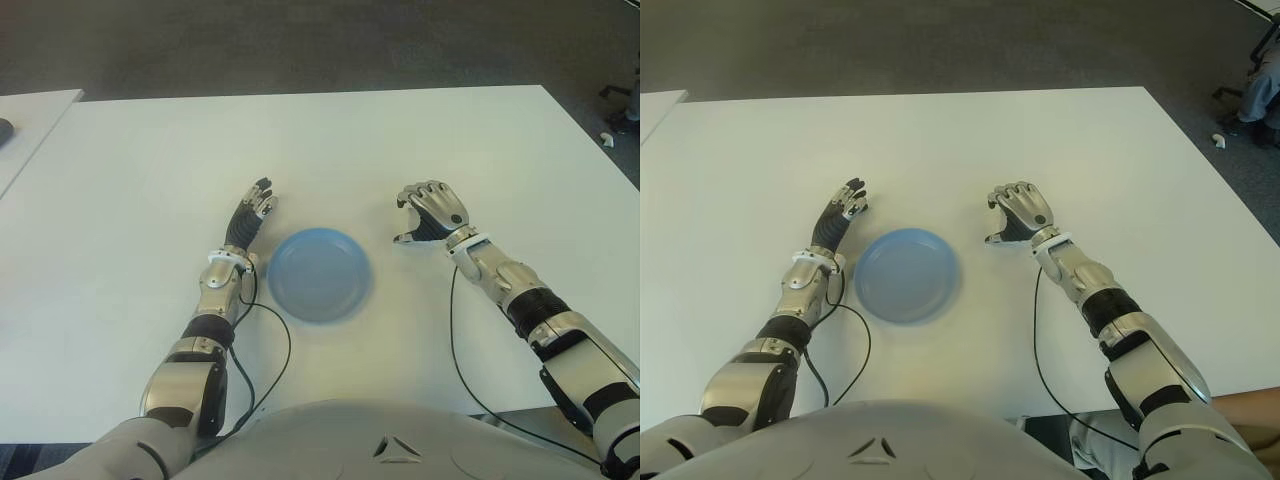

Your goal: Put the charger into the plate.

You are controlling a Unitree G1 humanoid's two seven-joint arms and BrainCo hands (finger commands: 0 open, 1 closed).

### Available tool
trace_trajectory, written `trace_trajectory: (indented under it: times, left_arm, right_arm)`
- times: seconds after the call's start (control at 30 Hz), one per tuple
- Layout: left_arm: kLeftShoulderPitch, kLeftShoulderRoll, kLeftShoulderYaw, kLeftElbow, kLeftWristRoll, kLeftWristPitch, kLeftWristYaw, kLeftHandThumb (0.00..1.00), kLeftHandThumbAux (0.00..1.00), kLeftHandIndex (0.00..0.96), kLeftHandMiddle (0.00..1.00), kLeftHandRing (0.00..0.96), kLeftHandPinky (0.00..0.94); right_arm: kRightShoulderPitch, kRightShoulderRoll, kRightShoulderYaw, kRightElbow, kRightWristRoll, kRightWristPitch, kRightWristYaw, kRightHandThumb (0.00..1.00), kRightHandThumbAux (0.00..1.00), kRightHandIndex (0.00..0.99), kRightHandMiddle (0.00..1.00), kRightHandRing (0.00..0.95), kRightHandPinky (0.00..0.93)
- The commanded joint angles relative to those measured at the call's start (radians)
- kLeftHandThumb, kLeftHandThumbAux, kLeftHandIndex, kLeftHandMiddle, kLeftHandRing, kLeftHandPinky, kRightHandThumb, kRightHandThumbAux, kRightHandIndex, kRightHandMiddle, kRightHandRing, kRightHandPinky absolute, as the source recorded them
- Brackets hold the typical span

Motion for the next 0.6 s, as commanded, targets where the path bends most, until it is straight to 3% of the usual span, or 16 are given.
trace_trajectory:
  times: [0.03,0.23,0.6]
  left_arm:
    - [0.075,-0.017,-0.007,0.11,0.01,0.134,-0.02,0.0,0.458,0.035,0.047,0.047,0.09]
    - [0.071,-0.016,-0.005,0.118,0.015,0.137,-0.02,0.0,0.458,0.031,0.044,0.043,0.077]
    - [0.062,-0.009,-0.011,0.139,0.032,0.148,0.0,0.0,0.48,0.027,0.045,0.041,0.066]
  right_arm:
    - [0.019,-0.01,-0.025,-0.012,-0.004,-0.003,-0.037,0.747,0.707,0.44,0.885,0.884,0.895]
    - [0.025,-0.006,-0.053,-0.033,0.003,-0.018,-0.084,0.747,0.707,0.44,0.887,0.888,0.897]
    - [0.05,0.005,-0.115,-0.084,0.047,-0.044,-0.068,0.745,0.708,0.44,0.885,0.882,0.893]
